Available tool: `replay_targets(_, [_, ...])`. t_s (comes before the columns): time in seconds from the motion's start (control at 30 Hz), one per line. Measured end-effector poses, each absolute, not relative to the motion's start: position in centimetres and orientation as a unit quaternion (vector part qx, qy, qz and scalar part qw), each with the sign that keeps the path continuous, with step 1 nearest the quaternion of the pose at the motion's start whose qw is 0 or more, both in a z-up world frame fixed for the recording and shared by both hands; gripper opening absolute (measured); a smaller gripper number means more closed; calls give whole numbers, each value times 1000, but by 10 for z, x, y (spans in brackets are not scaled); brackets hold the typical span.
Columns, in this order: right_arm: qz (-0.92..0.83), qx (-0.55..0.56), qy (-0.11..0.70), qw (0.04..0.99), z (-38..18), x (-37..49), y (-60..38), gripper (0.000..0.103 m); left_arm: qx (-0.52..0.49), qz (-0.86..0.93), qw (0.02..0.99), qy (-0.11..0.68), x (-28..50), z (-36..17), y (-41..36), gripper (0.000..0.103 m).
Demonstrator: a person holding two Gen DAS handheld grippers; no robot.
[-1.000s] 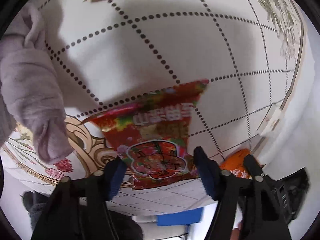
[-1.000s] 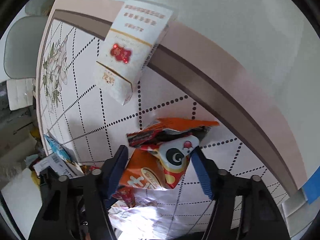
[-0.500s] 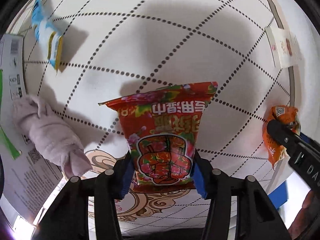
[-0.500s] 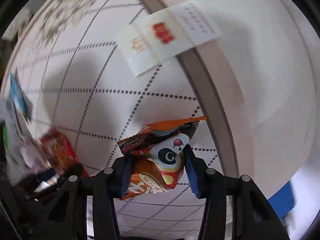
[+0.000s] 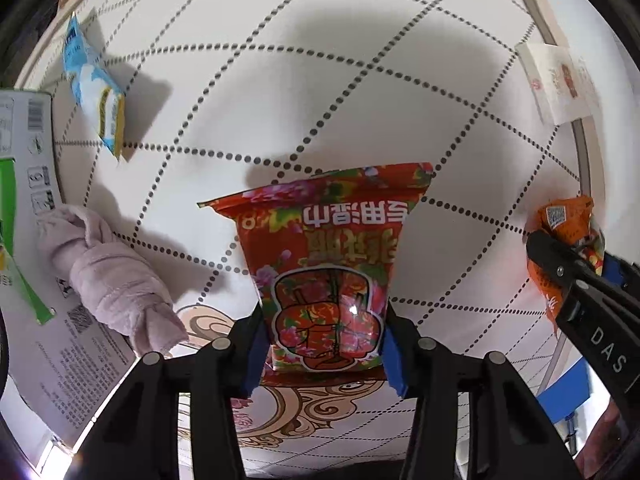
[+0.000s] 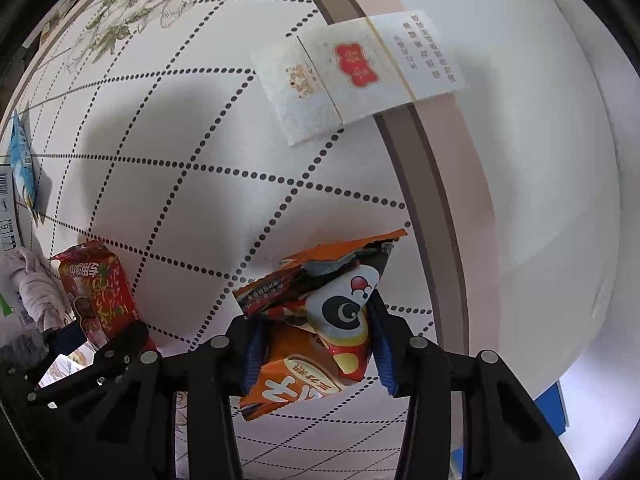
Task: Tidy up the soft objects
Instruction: 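Carry both bags into the cardboard box and open both tools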
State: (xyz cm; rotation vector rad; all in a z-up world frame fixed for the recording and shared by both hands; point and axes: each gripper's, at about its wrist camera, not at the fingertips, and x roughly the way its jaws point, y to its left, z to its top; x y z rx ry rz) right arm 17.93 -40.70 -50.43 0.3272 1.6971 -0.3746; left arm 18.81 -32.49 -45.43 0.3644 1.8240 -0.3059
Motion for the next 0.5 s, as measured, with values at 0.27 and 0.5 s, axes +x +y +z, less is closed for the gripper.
replay_targets(0.27, [-145,168,701,678,-445,161,-404,43,136,-164,630,747,171,-397,-326,44])
replay_targets(0.5, [-110,173,647,734,-355,155,-385,43,73,-220,694,682,164,-291,-294,44])
